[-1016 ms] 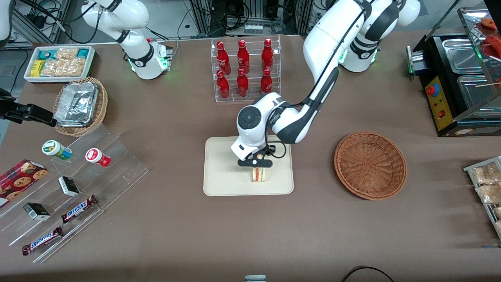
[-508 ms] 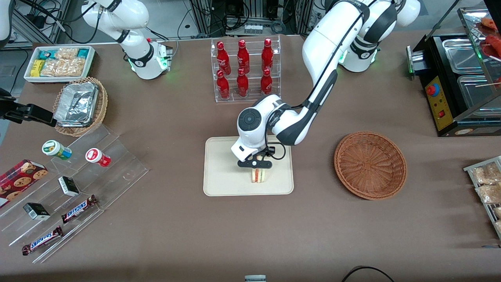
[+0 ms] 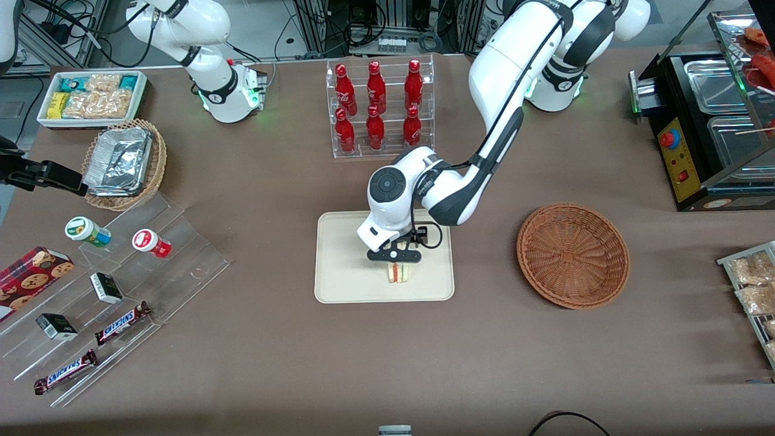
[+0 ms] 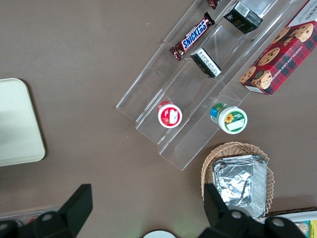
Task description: Place sandwich from basket to tray
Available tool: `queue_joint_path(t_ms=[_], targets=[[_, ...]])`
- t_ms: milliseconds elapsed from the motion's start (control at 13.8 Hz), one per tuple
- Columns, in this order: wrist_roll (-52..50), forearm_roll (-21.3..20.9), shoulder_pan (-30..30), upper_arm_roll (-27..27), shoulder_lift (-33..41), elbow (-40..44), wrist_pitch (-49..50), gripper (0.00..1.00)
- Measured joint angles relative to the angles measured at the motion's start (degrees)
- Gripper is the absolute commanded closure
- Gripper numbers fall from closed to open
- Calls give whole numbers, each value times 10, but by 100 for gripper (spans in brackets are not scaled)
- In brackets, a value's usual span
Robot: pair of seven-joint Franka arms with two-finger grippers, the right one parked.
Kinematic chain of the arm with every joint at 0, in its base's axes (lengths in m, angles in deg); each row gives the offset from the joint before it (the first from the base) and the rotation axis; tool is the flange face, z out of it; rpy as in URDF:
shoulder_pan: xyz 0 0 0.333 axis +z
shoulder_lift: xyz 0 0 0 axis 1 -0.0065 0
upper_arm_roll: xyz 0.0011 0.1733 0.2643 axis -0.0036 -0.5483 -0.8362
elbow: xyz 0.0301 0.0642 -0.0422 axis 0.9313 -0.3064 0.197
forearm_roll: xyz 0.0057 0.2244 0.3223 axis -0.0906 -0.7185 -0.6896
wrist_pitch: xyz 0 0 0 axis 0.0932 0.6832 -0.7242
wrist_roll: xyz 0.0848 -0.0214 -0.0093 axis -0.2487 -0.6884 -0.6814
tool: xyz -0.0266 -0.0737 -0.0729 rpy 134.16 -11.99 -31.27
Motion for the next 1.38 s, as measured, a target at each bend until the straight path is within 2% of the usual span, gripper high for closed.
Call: queue_joint_path(t_ms=[218, 363, 798, 1016, 1234, 1379], targets=[[-1, 0, 3, -7, 18, 7, 17, 0], [-1, 3, 3, -33, 43, 8, 38, 0], [11, 62, 11, -123, 116, 9, 97, 0], [97, 95, 70, -140, 154, 8, 151, 0], [170, 105, 135, -141, 186, 8, 182, 0], [181, 106, 149, -141, 198, 7, 187, 0]])
